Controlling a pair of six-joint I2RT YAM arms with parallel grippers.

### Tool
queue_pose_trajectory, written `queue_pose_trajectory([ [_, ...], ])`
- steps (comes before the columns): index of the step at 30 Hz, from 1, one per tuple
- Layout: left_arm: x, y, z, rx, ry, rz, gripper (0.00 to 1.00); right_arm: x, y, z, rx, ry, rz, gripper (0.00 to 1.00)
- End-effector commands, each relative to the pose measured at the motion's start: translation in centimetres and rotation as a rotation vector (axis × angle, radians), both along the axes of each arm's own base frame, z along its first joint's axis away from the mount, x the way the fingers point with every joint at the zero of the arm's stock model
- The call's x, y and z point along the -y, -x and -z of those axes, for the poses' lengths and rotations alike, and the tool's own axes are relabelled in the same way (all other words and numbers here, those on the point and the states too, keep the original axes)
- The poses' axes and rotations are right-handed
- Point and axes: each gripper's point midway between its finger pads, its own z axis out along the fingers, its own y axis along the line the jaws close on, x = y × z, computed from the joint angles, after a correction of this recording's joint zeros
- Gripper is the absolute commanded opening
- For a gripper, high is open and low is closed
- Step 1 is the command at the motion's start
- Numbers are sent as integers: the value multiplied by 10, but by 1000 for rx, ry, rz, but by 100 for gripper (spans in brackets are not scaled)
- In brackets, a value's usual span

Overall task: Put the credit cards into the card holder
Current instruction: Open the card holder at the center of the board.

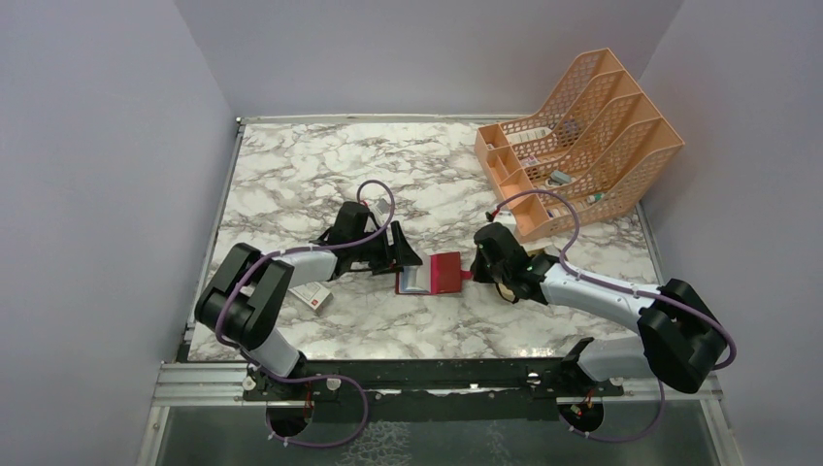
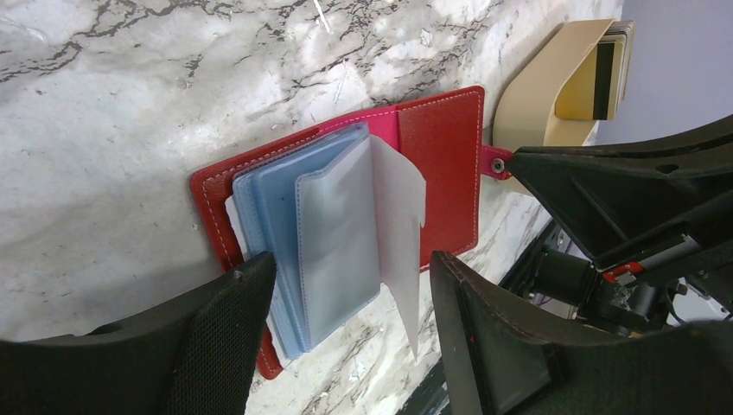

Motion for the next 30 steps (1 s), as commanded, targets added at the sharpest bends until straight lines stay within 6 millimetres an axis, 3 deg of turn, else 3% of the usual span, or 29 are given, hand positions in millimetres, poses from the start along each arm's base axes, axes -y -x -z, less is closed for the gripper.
queue_pose_trajectory([
  [1, 5, -2, -1, 15, 17, 22, 69, -5, -4, -10, 22, -36, -3, 1],
  [19, 19, 5, -37, 42, 92, 51, 69, -4, -2, 2, -2, -18, -6, 1],
  [30, 25, 8, -36, 39, 92, 66, 69, -8, -3, -3, 4, -37, -15, 1],
])
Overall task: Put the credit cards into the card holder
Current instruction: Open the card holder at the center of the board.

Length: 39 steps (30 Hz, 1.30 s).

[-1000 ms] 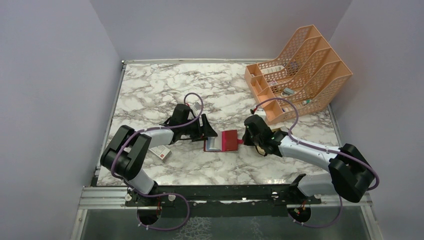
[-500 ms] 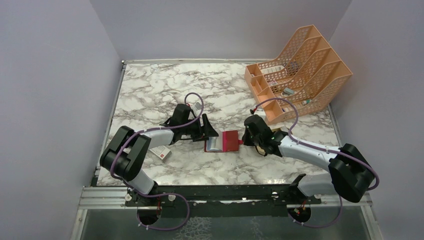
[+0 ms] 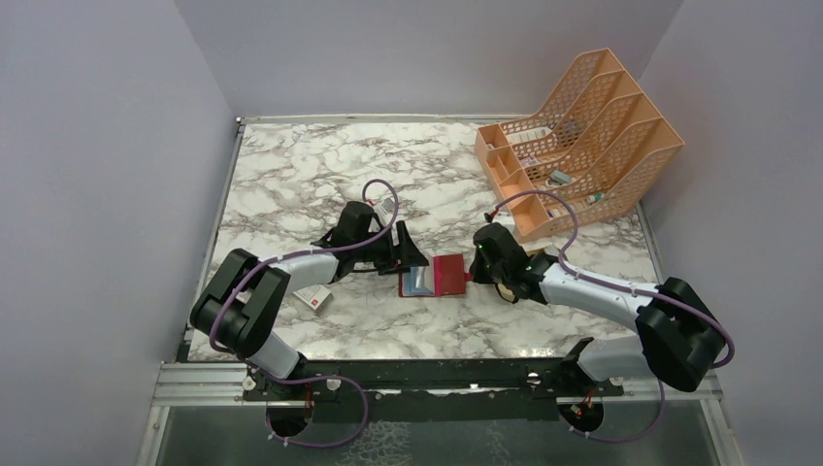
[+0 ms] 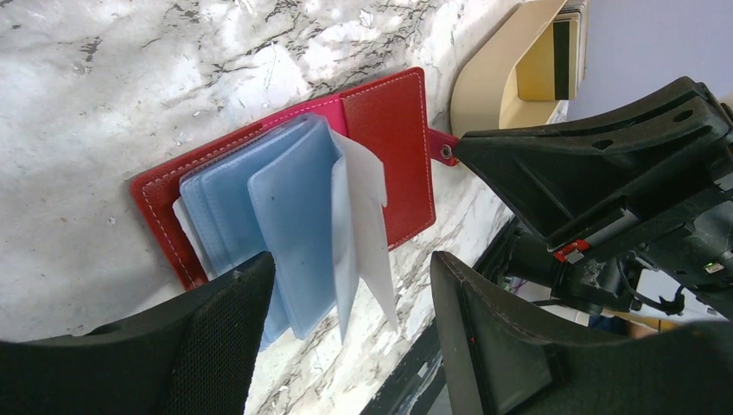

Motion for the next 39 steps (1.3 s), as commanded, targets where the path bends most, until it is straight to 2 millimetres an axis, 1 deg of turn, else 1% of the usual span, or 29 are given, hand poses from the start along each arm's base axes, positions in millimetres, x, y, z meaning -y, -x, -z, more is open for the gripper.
queue_pose_trajectory([
  [1, 10, -3, -20, 38, 44, 29, 69, -6, -4, -6, 20, -33, -4, 1],
  [3, 11, -3, -21, 41, 45, 28, 69, -6, -4, -5, 18, -37, -5, 1],
  [9, 12, -2, -21, 39, 50, 33, 61, -10, -4, -6, 17, -54, -14, 1],
  [12, 14, -1, -22, 41, 57, 40, 54, -10, -4, -6, 18, -55, -14, 1],
  [16, 16, 1, -22, 41, 61, 47, 47, -10, -3, -6, 17, -55, -15, 1],
  [20, 21, 0, -26, 46, 76, 56, 47, -12, -3, -7, 15, -63, -23, 1],
  [23, 30, 2, -34, 51, 108, 79, 46, -19, -1, -9, 11, -82, -55, 1],
  [25, 38, 4, -39, 50, 139, 107, 43, -21, -1, -11, 7, -93, -61, 5],
  [27, 45, 5, -39, 48, 145, 123, 39, -23, -1, -16, 11, -106, -65, 10],
  [30, 50, 6, -32, 34, 136, 133, 28, -24, -1, -26, 22, -119, -67, 21],
  [31, 51, 6, -31, 33, 135, 135, 26, -23, -1, -29, 24, -120, -65, 24],
  [33, 53, 4, -28, 37, 127, 135, 25, -20, 0, -36, 28, -114, -54, 31],
  [35, 56, 2, -24, 37, 119, 134, 25, -16, 0, -43, 36, -108, -44, 34],
  [39, 61, -2, -15, 29, 104, 142, 20, -15, 3, -60, 61, -131, -53, 35],
])
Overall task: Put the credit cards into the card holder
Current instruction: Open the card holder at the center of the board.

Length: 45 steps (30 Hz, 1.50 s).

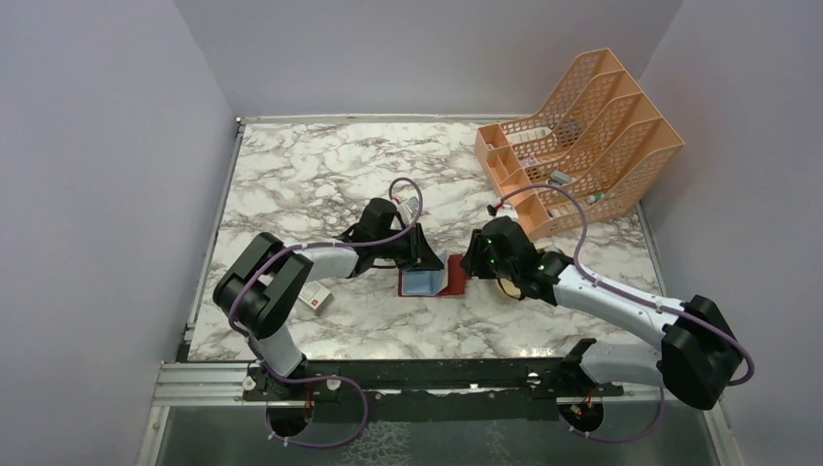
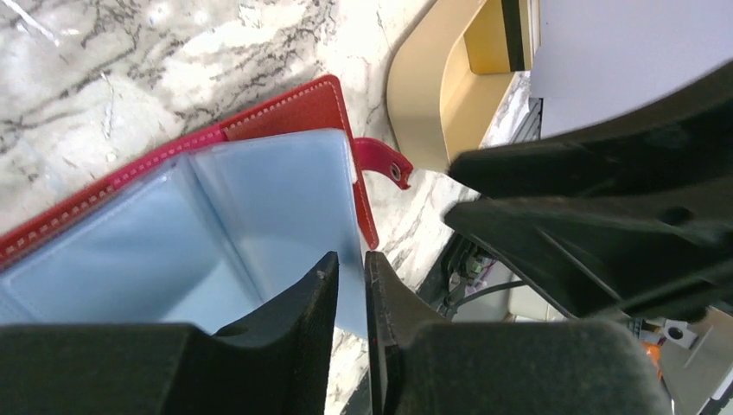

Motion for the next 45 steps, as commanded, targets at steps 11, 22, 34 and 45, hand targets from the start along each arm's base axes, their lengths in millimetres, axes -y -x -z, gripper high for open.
queue_pose_trajectory([
  [11, 27, -8, 18, 22, -11, 65, 46, 29, -23, -59, 130, 124, 79, 39],
  [22, 25, -11, 41, 4, -88, 20, 39, 5, -15, -54, 55, 33, -5, 38],
  [34, -18, -33, 60, 21, -415, -125, 33, 64, -56, -57, 51, 490, 111, 38],
  [45, -20, -23, 40, 19, -339, -127, 36, 111, -92, -60, 80, 700, -13, 38],
])
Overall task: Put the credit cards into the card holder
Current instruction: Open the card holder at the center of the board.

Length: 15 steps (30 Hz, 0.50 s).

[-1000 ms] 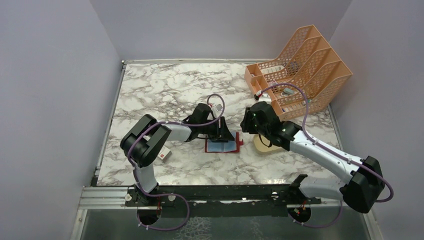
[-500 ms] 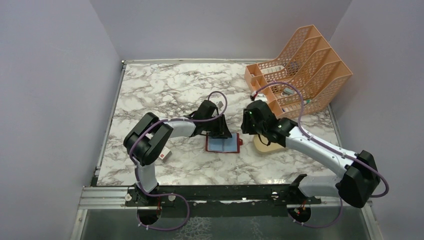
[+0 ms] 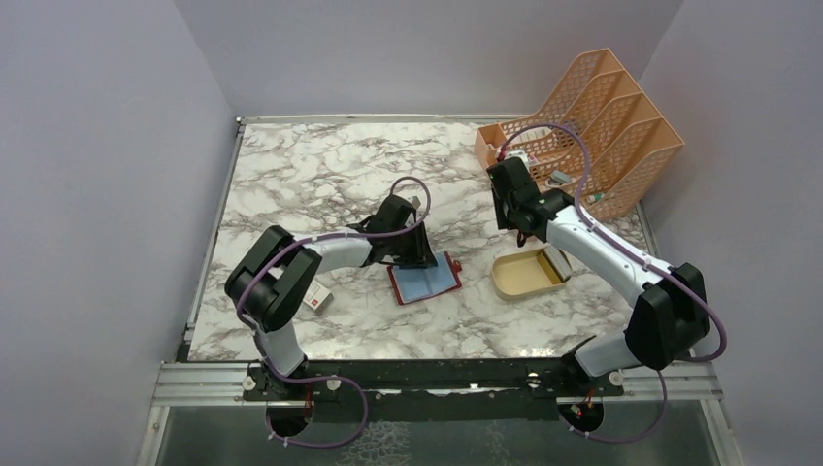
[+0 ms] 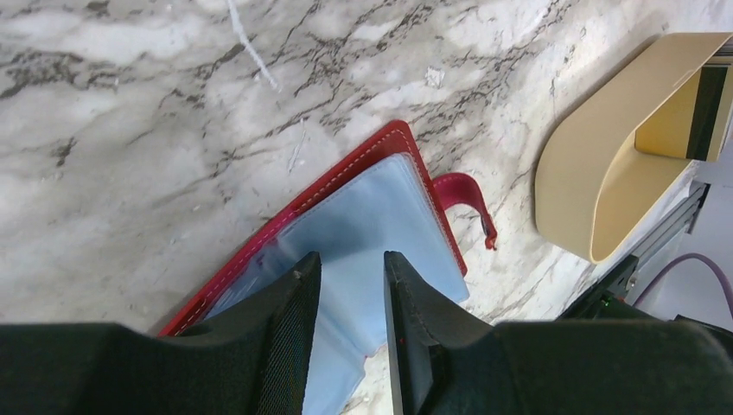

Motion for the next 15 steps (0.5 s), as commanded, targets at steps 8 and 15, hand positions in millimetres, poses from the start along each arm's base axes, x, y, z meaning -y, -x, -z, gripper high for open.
queue_pose_trajectory([
  [8, -6, 26, -21, -15, 86, 29, 44, 48, 9, 22, -170, 263, -144, 43],
  [15, -6, 40, -27, -36, 96, 105, 48, 78, 41, 57, -345, 381, -148, 47],
])
